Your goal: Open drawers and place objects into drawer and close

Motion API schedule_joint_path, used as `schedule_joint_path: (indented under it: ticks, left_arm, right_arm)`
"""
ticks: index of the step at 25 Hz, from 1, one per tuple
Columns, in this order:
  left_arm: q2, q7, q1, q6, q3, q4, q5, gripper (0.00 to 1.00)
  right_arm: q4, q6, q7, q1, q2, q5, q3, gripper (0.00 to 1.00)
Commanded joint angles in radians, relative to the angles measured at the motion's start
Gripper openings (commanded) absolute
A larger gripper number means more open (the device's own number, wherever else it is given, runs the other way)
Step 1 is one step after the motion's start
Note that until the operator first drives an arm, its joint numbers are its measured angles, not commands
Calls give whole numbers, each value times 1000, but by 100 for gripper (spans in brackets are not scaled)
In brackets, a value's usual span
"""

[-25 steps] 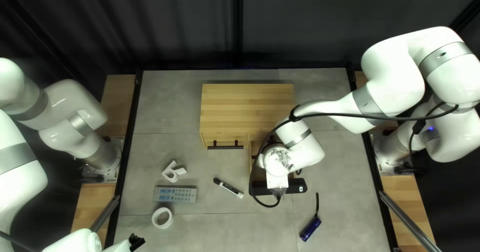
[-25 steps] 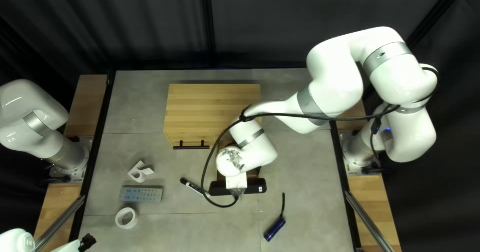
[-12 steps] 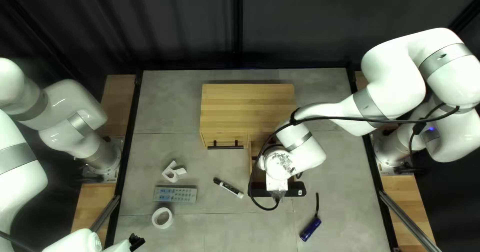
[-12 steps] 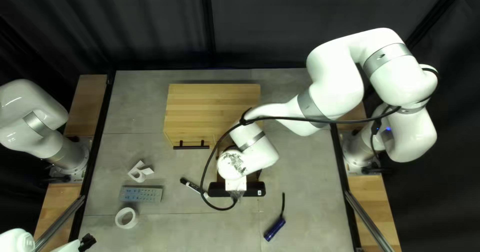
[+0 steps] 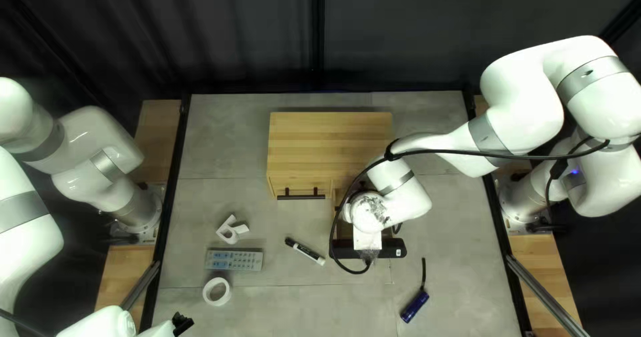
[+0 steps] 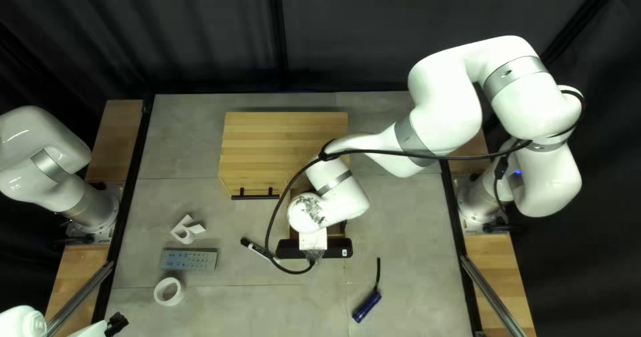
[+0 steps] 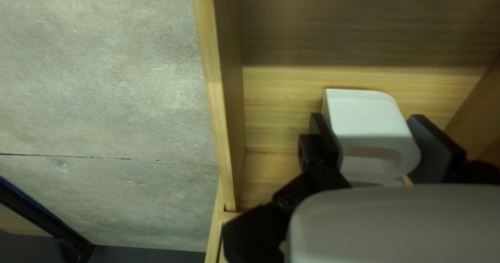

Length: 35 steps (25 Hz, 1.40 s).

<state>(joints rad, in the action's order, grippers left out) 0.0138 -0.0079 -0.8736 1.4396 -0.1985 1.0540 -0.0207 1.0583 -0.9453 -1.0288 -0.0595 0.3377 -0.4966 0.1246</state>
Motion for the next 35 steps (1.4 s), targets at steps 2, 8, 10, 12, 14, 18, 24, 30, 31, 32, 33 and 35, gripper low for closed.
schedule_joint_path:
  ticks: [2,8,10,12,14,18,24,30,31,32,33,35]
  left_arm:
    - [0,0,0,0,0,0,0,100]
    - [0,0,0,0,0,0,0,100]
    - [0,0,0,0,0,0,0,100]
    - [0,0,0,0,0,0,0,100]
    - [0,0,0,0,0,0,0,100]
    - [0,0,0,0,0,0,0,100]
    - [0,0,0,0,0,0,0,100]
    - [0,0,0,0,0,0,0,100]
    - [0,0,0,0,0,0,0,100]
    - [0,0,0,0,0,0,0,100]
    - [0,0,0,0,0,0,0,100]
    - [0,0,0,0,0,0,0,100]
  right_arm:
    - [6,-16,0,-2,3,-3,-2,100]
    - [19,-49,12,-17,-5,-2,6,2]
    - [29,-72,18,-28,-15,1,12,3]
    - [37,-90,22,-35,-21,3,17,3]
    - [45,-104,28,-44,-25,3,22,4]
    - [44,-103,37,-51,-21,-1,25,10]
    - [34,-73,34,-43,-7,-8,19,6]
    - [37,-67,24,-36,-1,-15,13,5]
    - [38,-67,23,-34,0,-16,12,5]
    - [39,-66,21,-34,2,-16,11,5]
    - [40,-66,20,-33,4,-17,10,7]
    - [40,-65,20,-31,7,-20,8,14]
